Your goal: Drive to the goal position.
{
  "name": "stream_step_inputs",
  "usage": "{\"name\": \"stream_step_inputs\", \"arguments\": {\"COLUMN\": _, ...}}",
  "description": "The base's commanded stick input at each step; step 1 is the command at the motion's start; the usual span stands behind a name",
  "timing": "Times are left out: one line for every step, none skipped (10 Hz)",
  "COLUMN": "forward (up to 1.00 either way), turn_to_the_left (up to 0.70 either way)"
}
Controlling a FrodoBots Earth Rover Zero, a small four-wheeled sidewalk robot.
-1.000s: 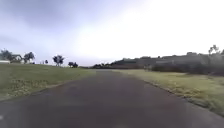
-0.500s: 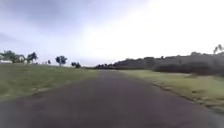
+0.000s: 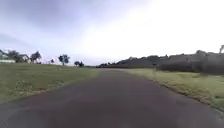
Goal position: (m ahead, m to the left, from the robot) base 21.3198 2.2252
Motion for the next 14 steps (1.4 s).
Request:
{"name": "stream_step_inputs", "arguments": {"forward": 1.0, "turn_to_the_left": 0.0}}
{"name": "stream_step_inputs", "arguments": {"forward": 1.0, "turn_to_the_left": 0.0}}
{"name": "stream_step_inputs", "arguments": {"forward": 1.0, "turn_to_the_left": 0.0}}
{"name": "stream_step_inputs", "arguments": {"forward": 1.0, "turn_to_the_left": 0.27}}
{"name": "stream_step_inputs", "arguments": {"forward": 1.0, "turn_to_the_left": 0.19}}
{"name": "stream_step_inputs", "arguments": {"forward": 1.0, "turn_to_the_left": 0.0}}
{"name": "stream_step_inputs", "arguments": {"forward": 1.0, "turn_to_the_left": 0.0}}
{"name": "stream_step_inputs", "arguments": {"forward": 1.0, "turn_to_the_left": 0.0}}
{"name": "stream_step_inputs", "arguments": {"forward": 1.0, "turn_to_the_left": 0.0}}
{"name": "stream_step_inputs", "arguments": {"forward": 1.0, "turn_to_the_left": 0.0}}
{"name": "stream_step_inputs", "arguments": {"forward": 1.0, "turn_to_the_left": 0.0}}
{"name": "stream_step_inputs", "arguments": {"forward": 1.0, "turn_to_the_left": 0.0}}
{"name": "stream_step_inputs", "arguments": {"forward": 1.0, "turn_to_the_left": 0.0}}
{"name": "stream_step_inputs", "arguments": {"forward": 1.0, "turn_to_the_left": 0.0}}
